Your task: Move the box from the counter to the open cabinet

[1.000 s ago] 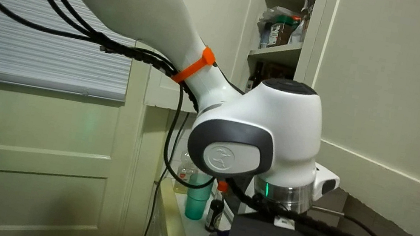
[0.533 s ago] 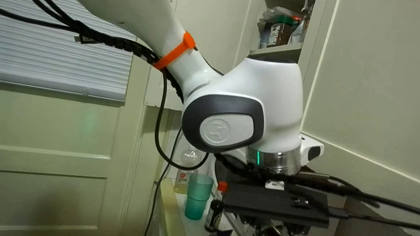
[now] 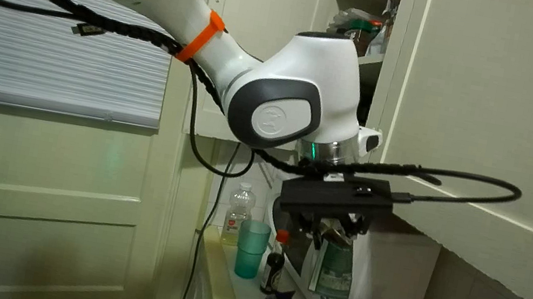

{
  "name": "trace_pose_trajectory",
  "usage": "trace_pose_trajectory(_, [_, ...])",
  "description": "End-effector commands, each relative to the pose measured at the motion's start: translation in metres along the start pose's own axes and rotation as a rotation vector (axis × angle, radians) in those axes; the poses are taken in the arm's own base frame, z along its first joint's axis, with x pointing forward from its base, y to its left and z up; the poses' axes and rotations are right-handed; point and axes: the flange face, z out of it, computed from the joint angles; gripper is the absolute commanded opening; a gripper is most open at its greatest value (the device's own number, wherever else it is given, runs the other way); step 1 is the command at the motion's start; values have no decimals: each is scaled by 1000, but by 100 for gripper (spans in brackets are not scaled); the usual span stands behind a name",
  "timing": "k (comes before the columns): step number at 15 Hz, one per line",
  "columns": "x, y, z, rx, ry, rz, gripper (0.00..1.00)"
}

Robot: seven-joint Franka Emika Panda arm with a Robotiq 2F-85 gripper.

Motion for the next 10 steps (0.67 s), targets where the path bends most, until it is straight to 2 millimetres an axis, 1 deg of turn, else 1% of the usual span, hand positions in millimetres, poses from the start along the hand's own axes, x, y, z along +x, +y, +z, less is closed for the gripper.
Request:
trace_pose_trajectory(1, [34,-3,-21,7,22,-33,48])
trace_pose_trajectory(2, [44,-3,-24,9,33,-43,46])
trace_pose_trajectory(4, [61,-3,-30,8,46,-61,45])
trace_pose_trajectory(5, [69,-3,-33,16,53,-68,47])
trace_pose_trajectory(7, [74,-2,-33,24,54,-71,47])
trace_pose_trajectory(8, [70,-5,-32,0,68,-79,48])
trace_pose_trajectory(10, [72,-4,-32,1,70,-81,48])
